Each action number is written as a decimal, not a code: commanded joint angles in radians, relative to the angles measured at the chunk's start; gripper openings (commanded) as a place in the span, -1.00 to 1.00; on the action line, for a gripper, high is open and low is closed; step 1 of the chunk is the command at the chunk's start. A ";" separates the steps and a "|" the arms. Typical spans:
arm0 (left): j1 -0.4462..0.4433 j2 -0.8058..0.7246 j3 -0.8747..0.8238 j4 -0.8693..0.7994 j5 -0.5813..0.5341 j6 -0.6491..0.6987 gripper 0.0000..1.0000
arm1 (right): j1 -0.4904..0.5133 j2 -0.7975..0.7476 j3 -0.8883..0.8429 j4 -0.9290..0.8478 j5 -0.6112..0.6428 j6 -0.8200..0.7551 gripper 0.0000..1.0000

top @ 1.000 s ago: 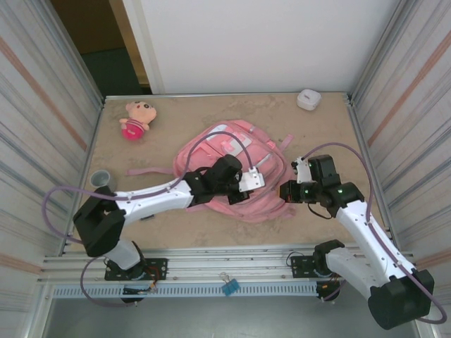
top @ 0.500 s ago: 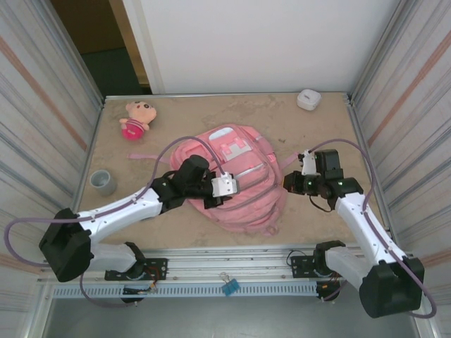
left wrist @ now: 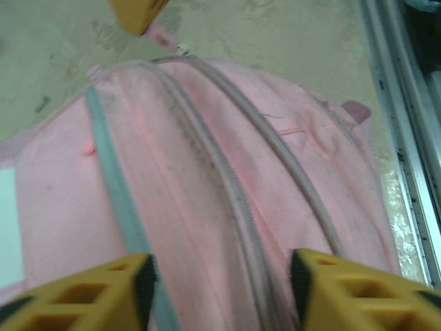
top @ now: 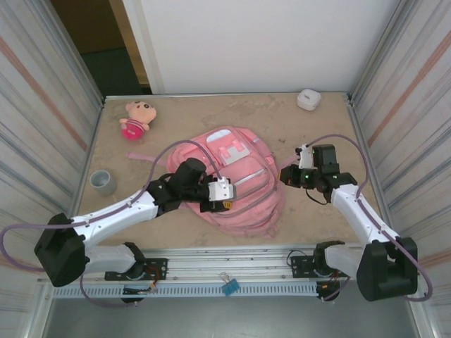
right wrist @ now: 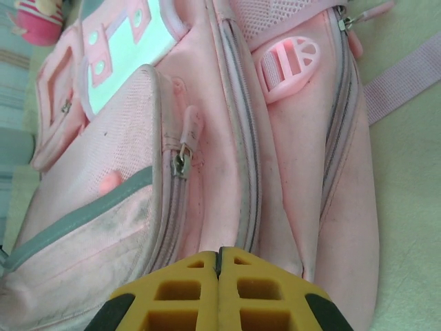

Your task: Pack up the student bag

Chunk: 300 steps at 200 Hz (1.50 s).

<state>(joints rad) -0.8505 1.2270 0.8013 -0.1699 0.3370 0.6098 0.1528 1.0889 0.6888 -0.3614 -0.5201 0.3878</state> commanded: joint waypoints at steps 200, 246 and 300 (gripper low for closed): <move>-0.158 0.265 0.183 0.084 -0.186 -0.176 -0.97 | -0.053 -0.128 -0.150 0.166 0.070 0.117 -1.00; -0.105 0.152 0.089 0.101 -0.113 -0.160 -0.99 | -0.060 -0.028 -0.114 0.246 -0.053 0.108 -1.00; 0.096 0.034 0.028 0.112 0.267 -0.150 -0.99 | 0.097 -0.183 -0.141 0.161 -0.119 -0.081 0.14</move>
<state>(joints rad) -0.8288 1.3319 0.8310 -0.0990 0.3977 0.4366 0.1612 1.0279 0.5529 -0.1844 -0.6098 0.4316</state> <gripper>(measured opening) 0.079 0.501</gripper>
